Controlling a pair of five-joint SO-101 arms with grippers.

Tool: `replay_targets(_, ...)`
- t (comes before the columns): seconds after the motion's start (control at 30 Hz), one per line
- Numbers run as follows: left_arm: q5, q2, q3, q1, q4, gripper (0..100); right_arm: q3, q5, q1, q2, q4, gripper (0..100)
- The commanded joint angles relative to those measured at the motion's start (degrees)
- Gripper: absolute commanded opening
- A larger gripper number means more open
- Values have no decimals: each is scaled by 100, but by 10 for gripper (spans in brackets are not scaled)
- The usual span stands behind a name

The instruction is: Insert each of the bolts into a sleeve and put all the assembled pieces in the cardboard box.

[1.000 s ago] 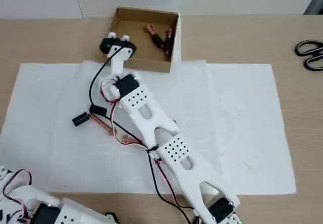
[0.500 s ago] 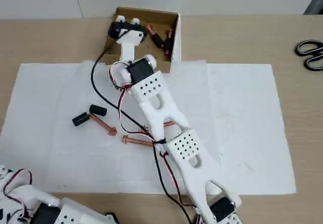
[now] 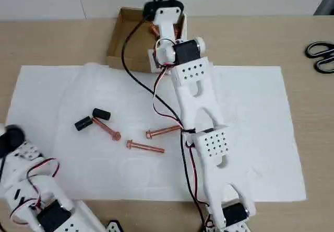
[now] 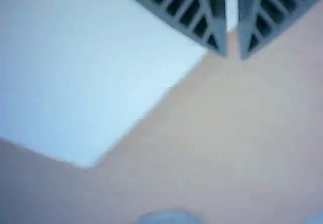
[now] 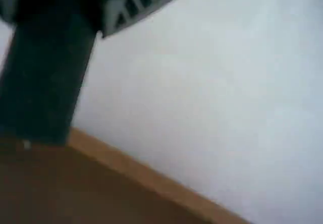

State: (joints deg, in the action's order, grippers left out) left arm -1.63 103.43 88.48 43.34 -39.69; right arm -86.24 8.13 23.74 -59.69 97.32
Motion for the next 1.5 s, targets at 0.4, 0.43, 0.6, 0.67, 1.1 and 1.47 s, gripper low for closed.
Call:
replay_targets(0.4, 35, 88, -347, -1820, 316, 6, 5204, -105, -259, 4066, -57, 3)
replay_targets(0.43, 35, 88, -338, -1864, 316, 6, 5275, -105, -356, 4084, -40, 3)
replay_targets(0.6, 35, 88, -338, -2075, 308, 6, 6136, -378, -681, 3978, -57, 4)
replay_targets(0.67, 35, 88, -330, -2163, 299, 6, 6409, -615, -725, 3864, -136, 4)
replay_targets(1.1, 35, 88, -277, -2620, -387, 6, 6549, -633, -734, 3240, -1385, 6)
replay_targets(1.47, 35, 88, -277, -2637, -369, 6, 6558, -642, -725, 2914, -1420, 101)
